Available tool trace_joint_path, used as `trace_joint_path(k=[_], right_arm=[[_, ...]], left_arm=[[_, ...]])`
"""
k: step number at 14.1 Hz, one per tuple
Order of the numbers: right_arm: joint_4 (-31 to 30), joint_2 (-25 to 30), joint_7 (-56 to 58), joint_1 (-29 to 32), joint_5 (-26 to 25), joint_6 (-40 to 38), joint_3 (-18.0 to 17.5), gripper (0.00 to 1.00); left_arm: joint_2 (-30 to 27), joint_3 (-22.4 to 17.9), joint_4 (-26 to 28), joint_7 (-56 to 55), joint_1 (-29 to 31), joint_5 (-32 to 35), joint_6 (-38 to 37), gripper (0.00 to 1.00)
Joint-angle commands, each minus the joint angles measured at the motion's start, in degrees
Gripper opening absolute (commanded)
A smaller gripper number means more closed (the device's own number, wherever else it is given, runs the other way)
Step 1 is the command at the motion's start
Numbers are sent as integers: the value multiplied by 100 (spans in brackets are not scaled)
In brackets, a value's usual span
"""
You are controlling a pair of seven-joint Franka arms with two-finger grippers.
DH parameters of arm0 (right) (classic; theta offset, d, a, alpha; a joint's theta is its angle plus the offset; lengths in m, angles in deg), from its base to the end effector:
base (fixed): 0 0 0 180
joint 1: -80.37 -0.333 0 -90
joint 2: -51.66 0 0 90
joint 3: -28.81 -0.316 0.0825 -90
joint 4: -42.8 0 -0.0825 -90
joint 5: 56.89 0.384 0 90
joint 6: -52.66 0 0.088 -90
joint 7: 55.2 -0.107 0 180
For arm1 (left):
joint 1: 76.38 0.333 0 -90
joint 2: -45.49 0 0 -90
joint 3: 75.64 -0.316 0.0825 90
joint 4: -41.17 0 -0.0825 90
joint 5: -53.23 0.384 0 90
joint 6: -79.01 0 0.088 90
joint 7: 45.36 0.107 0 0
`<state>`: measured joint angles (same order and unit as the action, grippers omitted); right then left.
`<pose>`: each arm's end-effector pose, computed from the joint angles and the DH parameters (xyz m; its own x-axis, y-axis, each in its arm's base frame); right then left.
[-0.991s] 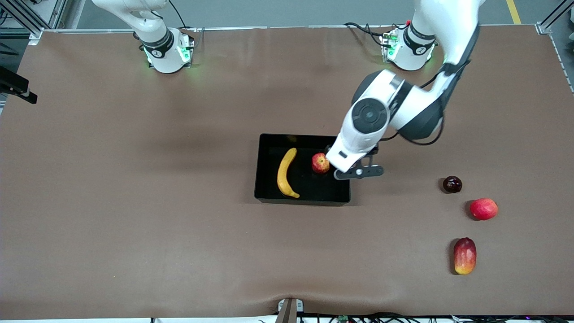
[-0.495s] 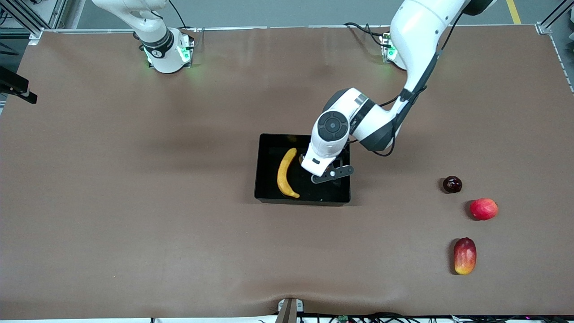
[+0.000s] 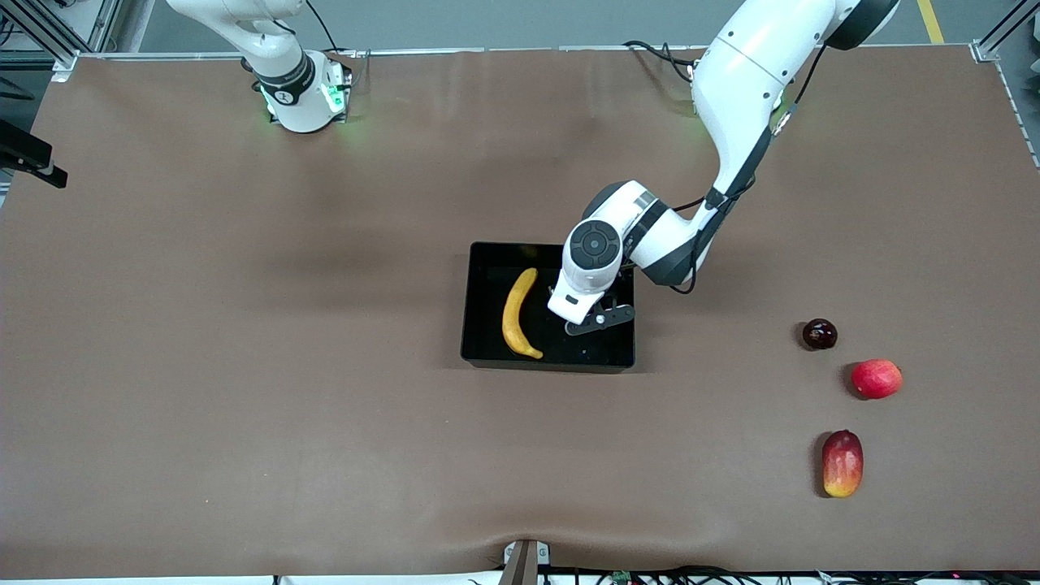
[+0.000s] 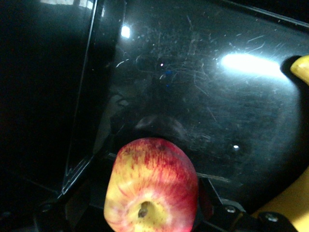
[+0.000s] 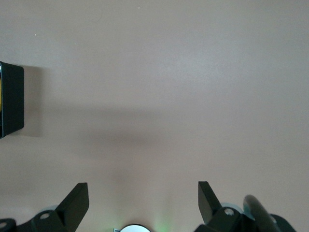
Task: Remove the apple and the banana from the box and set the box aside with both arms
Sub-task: 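Close the left gripper around the red-yellow apple in the tray, then lift the apple out of the tray and carry it beside the plum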
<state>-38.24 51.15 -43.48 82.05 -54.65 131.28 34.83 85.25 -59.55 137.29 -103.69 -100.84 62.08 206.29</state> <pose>0.5313 -0.0667 0.6750 0.9961 0.0777 -0.0422 0.0757 -0.9960 -0.0473 0.5209 -0.4156 0.2005 0.9585 0.2591 -0.1188 0.2530 -0.9654 -0.0637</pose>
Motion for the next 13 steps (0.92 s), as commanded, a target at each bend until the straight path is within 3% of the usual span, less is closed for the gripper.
trace_joint_path(k=[1, 8, 13], right_arm=[[-9, 33, -82, 51, -22, -40, -39, 100], [35, -19, -29, 77, -13, -5, -57, 100], [35, -222, -20, 148, -101, 136, -39, 100]], left_arm=[[-118, 0, 82, -328, 29, 117, 139, 0], [-1031, -9, -224, -311, 362, 135, -220, 0], [-1419, 43, -489, 872, 1318, 56, -730, 0]])
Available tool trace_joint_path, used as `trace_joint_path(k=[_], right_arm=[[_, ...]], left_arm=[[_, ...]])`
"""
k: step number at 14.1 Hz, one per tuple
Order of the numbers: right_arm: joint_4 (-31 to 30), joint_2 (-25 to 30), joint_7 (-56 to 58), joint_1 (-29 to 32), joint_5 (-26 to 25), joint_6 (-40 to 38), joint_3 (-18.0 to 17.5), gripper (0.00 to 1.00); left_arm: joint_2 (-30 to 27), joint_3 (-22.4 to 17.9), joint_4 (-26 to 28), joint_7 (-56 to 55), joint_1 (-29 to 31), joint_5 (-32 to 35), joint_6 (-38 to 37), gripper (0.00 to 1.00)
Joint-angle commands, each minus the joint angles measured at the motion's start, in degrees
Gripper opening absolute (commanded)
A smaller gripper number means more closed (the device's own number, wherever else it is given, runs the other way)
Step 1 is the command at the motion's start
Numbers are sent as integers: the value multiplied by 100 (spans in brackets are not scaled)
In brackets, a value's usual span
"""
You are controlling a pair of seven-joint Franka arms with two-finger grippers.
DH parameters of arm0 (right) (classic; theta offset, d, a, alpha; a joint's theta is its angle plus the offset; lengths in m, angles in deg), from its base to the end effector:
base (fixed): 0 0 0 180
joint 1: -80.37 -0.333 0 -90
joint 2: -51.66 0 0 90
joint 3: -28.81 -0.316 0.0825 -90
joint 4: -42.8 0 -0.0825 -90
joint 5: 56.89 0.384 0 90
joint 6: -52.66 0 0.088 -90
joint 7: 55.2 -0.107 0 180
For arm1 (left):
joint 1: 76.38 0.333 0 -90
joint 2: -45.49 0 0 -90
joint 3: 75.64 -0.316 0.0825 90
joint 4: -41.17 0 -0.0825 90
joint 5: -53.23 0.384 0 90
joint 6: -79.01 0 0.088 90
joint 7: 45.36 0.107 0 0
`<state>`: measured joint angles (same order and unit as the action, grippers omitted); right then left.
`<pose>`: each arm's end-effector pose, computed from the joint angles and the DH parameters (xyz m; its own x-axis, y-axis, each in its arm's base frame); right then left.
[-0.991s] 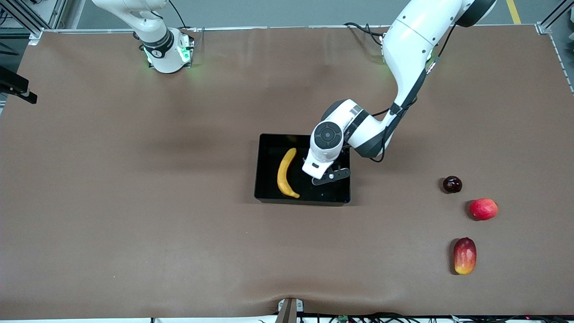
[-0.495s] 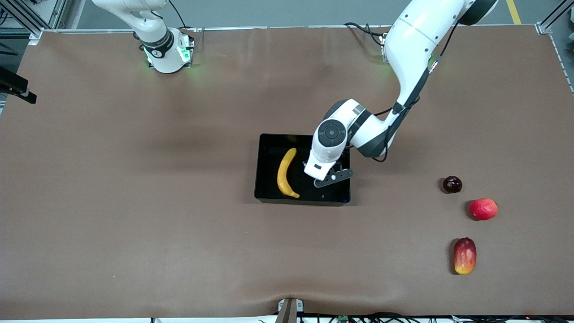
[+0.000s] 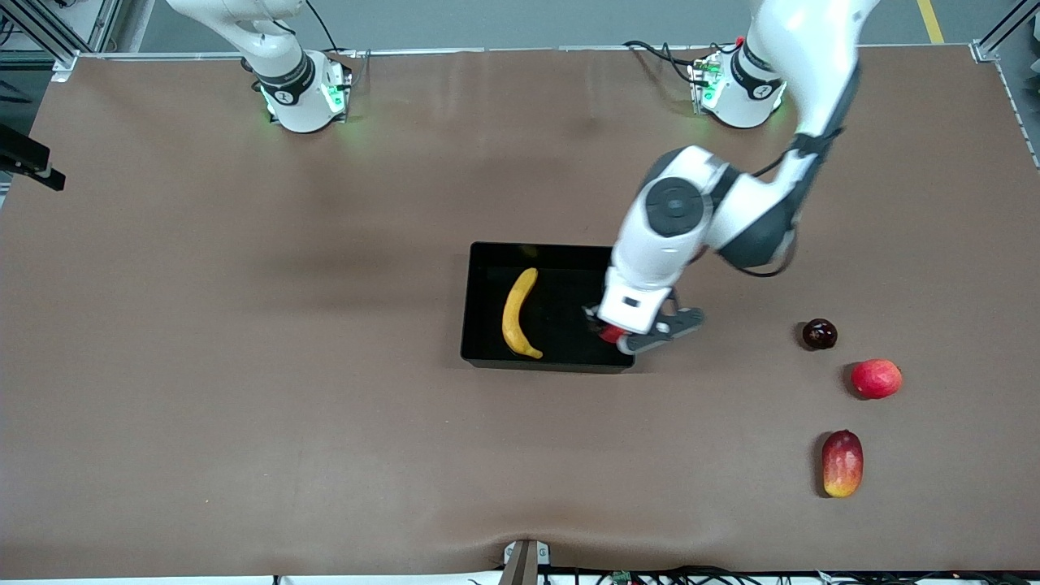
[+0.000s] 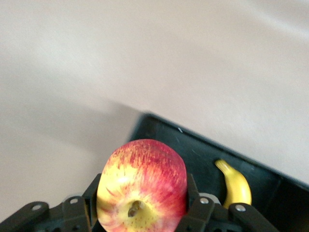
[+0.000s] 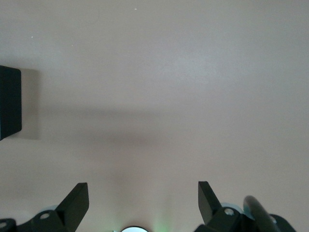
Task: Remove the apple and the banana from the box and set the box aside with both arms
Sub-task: 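Lift the apple out of the tray and carry it beside the plum, then lower the apple onto the table and open the left gripper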
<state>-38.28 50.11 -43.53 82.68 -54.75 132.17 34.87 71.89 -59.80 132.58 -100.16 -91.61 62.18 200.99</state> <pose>0.5383 -0.0736 0.6662 0.9969 0.0643 -0.0461 0.0622 -0.9971 -0.0444 0.6050 -0.3272 0.3826 0.9293 0.3632 0.0673 0.3592 -0.9310 0.0646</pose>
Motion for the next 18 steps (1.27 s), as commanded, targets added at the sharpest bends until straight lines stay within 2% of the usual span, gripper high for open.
trace_joint_path(k=[1, 4, 6, 11, 15, 16, 17, 18], right_arm=[[47, -118, -15, 93, -73, 38, -43, 100], [47, -118, -24, 67, -29, 38, -43, 100], [48, -126, -15, 84, -64, 29, -43, 100], [48, -118, -24, 50, -38, 38, -52, 100], [48, -118, -50, 14, -56, 38, -70, 100], [48, -109, -77, -12, -64, 38, -87, 100], [48, -109, -86, -47, -90, 47, -96, 100], [48, -109, -138, -125, -108, 47, -87, 100]], left_arm=[[-82, 60, -1, 862, 615, 46, -209, 0], [110, 51, 148, 1969, 1362, 63, -201, 0], [339, 42, 192, 2332, 1810, 142, -122, 0], [1059, 16, 333, 2438, 2348, 485, 615, 0], [1333, 16, 438, 2491, 2331, 485, 810, 0], [1333, 16, 473, 2483, 2331, 477, 810, 12], [1324, 16, 482, 2482, 2322, 485, 810, 41], [1307, 25, 500, 2482, 2322, 485, 810, 89]])
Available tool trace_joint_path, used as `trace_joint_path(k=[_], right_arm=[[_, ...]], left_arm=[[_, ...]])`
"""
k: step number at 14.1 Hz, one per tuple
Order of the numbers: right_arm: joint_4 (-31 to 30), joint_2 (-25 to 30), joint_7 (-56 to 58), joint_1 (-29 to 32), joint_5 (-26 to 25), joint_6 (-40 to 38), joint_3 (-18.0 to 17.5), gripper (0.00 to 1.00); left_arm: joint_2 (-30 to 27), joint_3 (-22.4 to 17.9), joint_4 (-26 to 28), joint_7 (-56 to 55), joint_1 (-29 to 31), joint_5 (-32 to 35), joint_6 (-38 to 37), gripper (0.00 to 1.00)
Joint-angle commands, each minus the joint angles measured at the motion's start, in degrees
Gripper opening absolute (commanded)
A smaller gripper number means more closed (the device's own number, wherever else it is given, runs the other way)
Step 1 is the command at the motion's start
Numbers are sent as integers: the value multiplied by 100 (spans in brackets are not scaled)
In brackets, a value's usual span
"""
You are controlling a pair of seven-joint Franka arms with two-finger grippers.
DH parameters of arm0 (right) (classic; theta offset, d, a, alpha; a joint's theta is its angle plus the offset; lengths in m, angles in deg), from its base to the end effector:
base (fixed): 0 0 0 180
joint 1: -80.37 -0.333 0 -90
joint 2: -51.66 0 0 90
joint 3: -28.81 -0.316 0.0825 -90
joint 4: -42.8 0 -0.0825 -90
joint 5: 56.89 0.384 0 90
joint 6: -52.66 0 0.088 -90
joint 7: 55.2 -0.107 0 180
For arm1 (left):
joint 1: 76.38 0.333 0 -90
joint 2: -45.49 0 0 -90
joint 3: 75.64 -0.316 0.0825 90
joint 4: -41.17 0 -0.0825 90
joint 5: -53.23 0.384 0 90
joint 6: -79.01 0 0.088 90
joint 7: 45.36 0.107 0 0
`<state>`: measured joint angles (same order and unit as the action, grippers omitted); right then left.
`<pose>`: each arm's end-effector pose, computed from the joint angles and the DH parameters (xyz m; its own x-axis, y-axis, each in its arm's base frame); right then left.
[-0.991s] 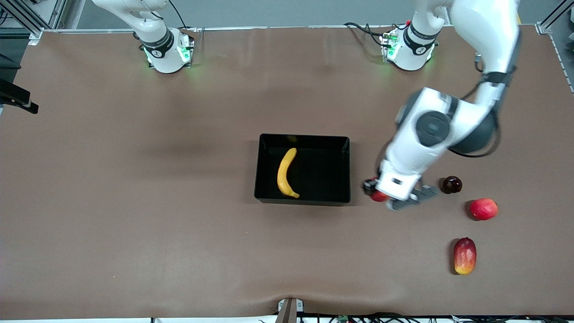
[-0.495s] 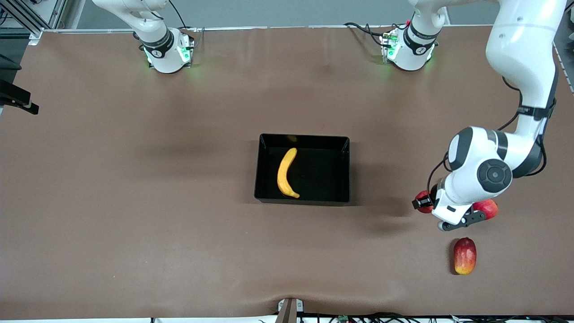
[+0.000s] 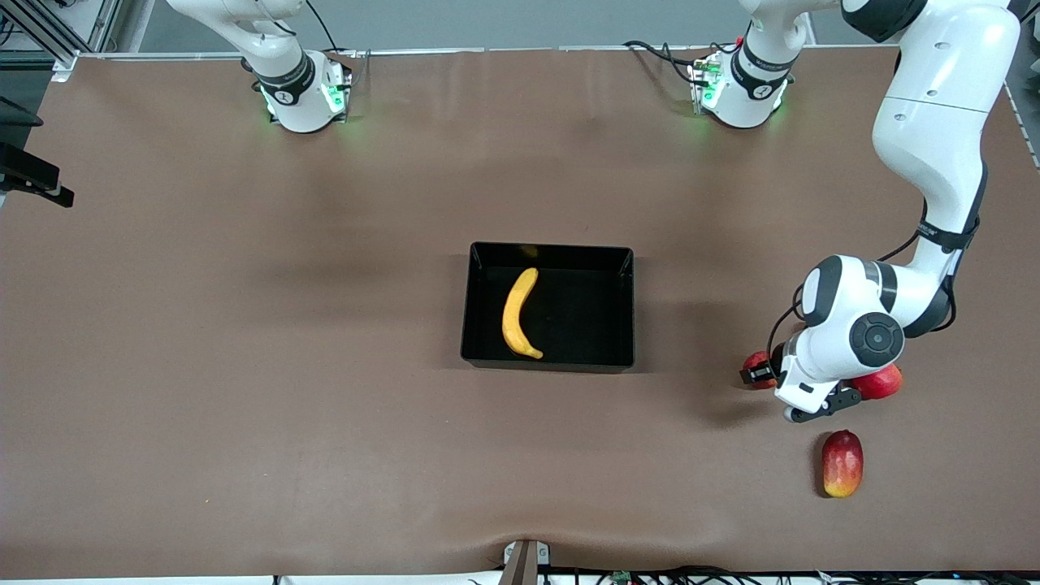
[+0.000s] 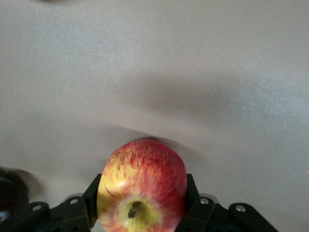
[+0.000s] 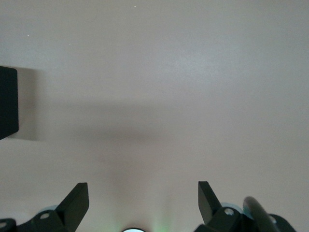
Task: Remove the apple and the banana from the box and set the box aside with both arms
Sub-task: 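Lower the apple onto the table and open the left gripper, then move the left gripper into the tray and grasp the yellow banana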
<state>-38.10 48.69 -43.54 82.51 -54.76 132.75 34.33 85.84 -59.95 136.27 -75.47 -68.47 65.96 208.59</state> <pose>0.5483 -0.0675 0.6550 0.9954 0.0761 -0.0578 0.0735 -0.9963 -0.0446 0.6722 -0.0663 0.2032 0.9537 0.2930 -0.0674 0.2923 -0.9561 -0.0209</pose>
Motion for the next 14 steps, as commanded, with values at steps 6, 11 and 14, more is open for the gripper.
trace_joint_path(k=[6, 11, 14], right_arm=[[30, 34, -1341, -275, -90, -11, -25, 100], [30, 34, -1315, -258, -126, -3, -16, 100], [30, 8, -1297, -231, -240, 41, -16, 100]], left_arm=[[-606, 92, 87, 223, -140, 107, -274, 100], [-1204, 811, 43, 172, -255, 98, -1162, 100], [-1214, 1312, -62, -152, -535, 107, -1365, 100]])
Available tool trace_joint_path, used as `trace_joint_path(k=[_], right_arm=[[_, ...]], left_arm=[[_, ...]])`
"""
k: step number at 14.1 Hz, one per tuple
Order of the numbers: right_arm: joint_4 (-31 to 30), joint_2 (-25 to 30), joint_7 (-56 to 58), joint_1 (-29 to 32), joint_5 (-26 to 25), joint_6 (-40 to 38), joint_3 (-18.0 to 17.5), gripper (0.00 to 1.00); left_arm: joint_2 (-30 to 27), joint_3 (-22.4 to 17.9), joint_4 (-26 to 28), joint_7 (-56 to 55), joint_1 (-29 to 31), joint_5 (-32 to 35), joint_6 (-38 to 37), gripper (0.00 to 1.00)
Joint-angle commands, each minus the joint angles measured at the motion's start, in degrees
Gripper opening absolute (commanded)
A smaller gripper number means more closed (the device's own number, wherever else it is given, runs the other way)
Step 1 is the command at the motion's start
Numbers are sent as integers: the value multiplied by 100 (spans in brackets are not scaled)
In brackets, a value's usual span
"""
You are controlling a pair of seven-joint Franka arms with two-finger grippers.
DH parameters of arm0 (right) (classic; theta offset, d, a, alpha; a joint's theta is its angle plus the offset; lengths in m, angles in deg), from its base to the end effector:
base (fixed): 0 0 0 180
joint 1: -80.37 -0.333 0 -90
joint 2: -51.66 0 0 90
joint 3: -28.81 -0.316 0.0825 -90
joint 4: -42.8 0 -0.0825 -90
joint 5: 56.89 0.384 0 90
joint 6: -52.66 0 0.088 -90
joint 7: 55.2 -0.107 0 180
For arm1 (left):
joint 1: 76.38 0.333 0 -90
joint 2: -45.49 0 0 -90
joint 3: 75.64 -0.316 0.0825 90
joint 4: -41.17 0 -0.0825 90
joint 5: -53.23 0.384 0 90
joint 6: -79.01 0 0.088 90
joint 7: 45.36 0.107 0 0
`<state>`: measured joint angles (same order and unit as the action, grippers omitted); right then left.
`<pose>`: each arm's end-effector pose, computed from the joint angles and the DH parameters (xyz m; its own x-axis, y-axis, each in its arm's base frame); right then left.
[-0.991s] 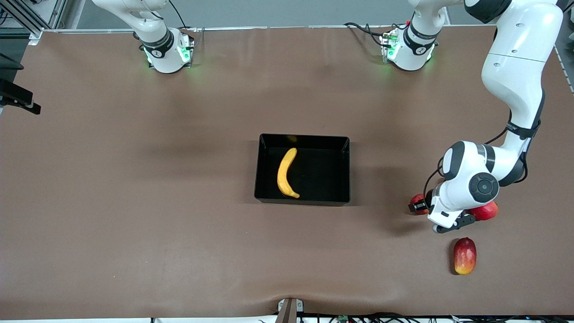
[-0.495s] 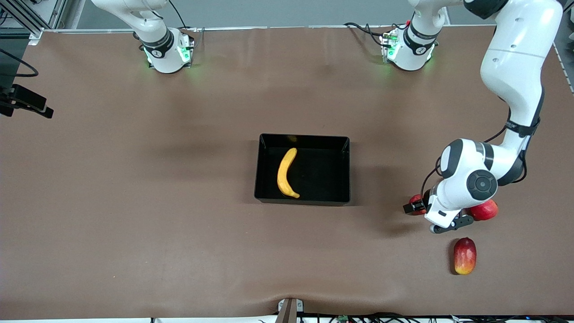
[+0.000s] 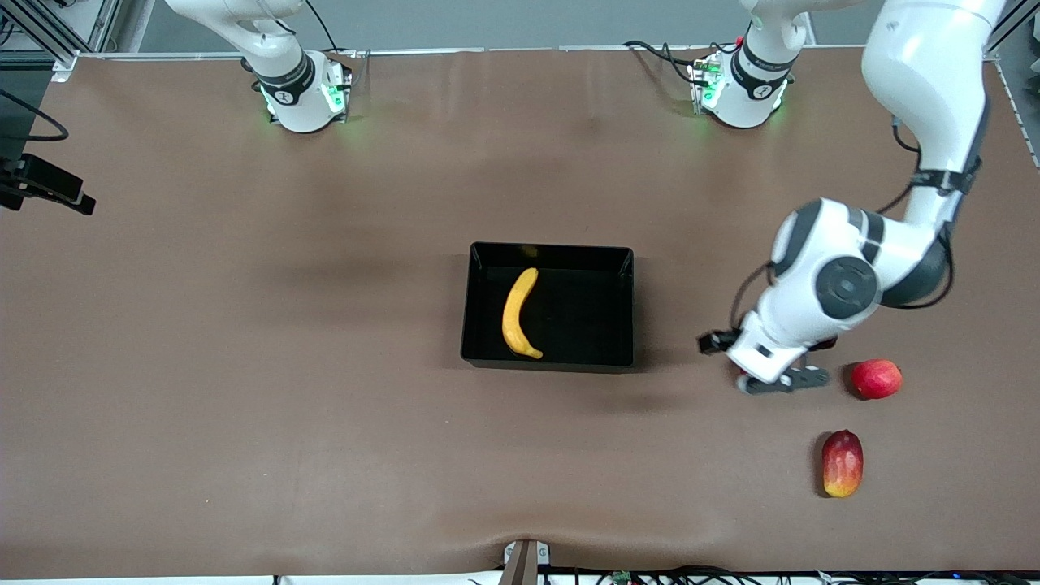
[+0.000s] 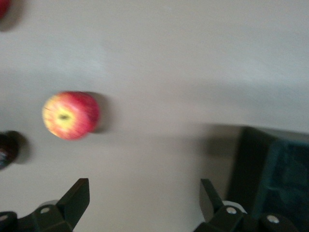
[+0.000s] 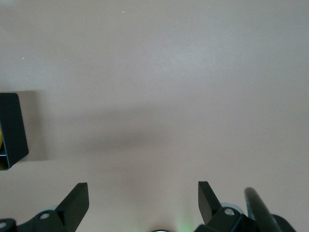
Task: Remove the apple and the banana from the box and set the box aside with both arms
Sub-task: 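Move the left gripper into the tray and grasp the yellow banana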
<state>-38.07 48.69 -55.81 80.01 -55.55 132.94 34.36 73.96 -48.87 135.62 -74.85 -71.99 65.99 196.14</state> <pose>0.5509 -0.0455 0.6554 0.9933 -0.0971 -0.0620 -0.0984 -0.9950 -0.0176 0.6345 -0.2089 0.3456 0.9970 0.0617 -0.0476 0.0617 -0.9981 -0.0004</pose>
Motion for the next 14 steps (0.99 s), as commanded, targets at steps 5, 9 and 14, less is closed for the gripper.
trace_joint_path(k=[5, 9, 14], right_arm=[[27, -19, -70, 45, -266, 49, -10, 100], [27, -37, -70, -25, -284, 84, -10, 100], [19, -308, -62, 71, -319, 119, -1, 100]], left_arm=[[579, 197, -884, -627, -1405, 157, -120, 100], [1186, 145, -1579, -935, -2054, 157, -40, 100], [1572, -663, -1606, -1472, -2943, 140, 766, 100]])
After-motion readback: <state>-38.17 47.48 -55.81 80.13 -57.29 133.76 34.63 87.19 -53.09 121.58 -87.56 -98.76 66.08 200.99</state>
